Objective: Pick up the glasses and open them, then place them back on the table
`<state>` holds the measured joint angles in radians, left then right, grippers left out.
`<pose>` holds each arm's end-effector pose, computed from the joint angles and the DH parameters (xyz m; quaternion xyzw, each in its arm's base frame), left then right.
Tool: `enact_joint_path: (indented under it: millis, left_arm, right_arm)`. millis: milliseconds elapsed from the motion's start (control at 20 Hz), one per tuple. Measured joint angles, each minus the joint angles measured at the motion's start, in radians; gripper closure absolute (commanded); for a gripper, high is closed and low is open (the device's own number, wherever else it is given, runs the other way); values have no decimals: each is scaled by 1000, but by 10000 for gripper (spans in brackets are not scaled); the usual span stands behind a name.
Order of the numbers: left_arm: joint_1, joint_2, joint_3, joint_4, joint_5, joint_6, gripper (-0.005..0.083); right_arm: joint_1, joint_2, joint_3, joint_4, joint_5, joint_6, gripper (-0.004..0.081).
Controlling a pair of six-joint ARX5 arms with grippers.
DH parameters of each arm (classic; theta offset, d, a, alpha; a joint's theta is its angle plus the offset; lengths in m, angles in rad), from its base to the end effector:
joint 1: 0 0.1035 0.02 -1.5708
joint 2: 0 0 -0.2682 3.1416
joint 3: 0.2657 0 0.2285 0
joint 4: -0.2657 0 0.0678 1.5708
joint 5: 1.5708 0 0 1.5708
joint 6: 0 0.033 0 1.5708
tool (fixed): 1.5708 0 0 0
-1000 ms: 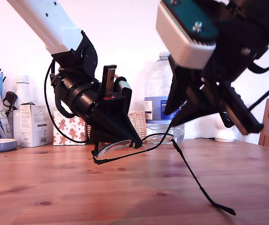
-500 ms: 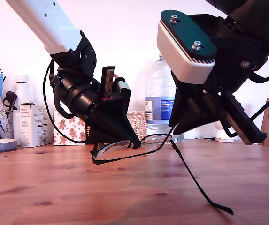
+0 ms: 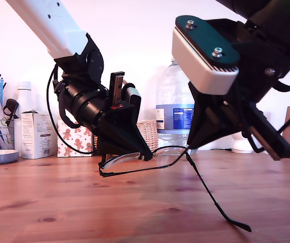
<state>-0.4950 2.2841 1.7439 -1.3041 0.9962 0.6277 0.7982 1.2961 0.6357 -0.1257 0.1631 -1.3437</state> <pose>0.3320 -0.2107 0.1618 -0.0509 0.6078 -0.6282 0.4832 0.1637 0.1603 0.2028 -0.6848 0.0863 0.4371 0.5766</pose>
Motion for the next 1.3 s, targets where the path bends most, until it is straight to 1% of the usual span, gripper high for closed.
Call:
enact_joint_path:
  millis: [250, 350, 550, 800, 900, 1100, 1150, 1200, 1300]
  left_arm:
    - [5, 0, 0, 10, 11, 0, 795]
    - [12, 0, 0, 19, 24, 0, 795]
    - [24, 0, 13, 18, 42, 0, 795]
    - [31, 0, 15, 26, 51, 0, 795]
    - [31, 0, 15, 26, 55, 0, 795]
    - [31, 0, 15, 26, 59, 0, 795]
    - [31, 0, 15, 27, 60, 0, 795]
    - [31, 0, 15, 27, 59, 0, 795]
    - [31, 0, 15, 28, 60, 0, 795]
  right_arm:
    - [0, 0, 0, -38, 0, 8, 779]
    - [5, 0, 0, -62, 0, 39, 779]
    - [46, 0, 0, -98, 0, 110, 778]
    - [112, 0, 0, -140, 0, 169, 779]
    - [117, 0, 0, -146, 0, 191, 778]
    - [120, 0, 0, -169, 0, 192, 773]
    - [121, 0, 0, -180, -1, 196, 753]
    - [126, 0, 0, -188, -8, 214, 705]
    - [145, 0, 0, -198, -34, 222, 551]
